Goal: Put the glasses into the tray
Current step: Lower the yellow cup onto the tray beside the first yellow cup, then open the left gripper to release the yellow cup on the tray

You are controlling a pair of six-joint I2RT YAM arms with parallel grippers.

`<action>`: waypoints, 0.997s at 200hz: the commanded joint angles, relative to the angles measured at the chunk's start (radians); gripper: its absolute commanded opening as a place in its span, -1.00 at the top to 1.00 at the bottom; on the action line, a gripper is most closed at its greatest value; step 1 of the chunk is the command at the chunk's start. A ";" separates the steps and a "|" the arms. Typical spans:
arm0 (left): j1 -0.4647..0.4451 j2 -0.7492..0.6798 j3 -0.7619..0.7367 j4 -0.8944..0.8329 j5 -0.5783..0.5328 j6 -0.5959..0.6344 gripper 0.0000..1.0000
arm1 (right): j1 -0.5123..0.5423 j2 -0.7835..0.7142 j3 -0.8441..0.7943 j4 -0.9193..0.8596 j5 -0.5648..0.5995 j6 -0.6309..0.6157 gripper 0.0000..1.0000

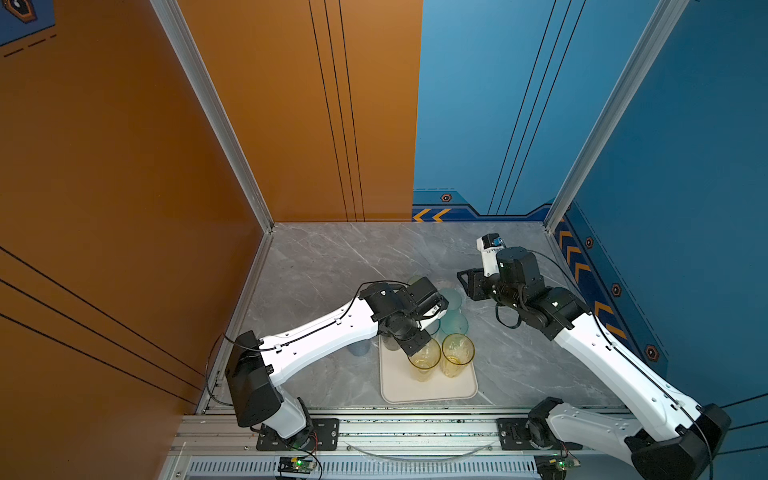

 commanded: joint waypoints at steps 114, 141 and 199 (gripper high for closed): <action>0.000 0.049 -0.048 0.083 -0.007 -0.001 0.91 | -0.007 0.026 0.011 0.009 -0.014 0.007 0.02; 0.000 0.057 -0.050 0.084 -0.003 -0.004 0.91 | -0.010 0.023 0.015 0.004 -0.014 0.005 0.02; -0.002 0.061 -0.065 0.094 -0.008 -0.010 0.91 | -0.011 0.022 0.017 -0.001 -0.015 0.003 0.02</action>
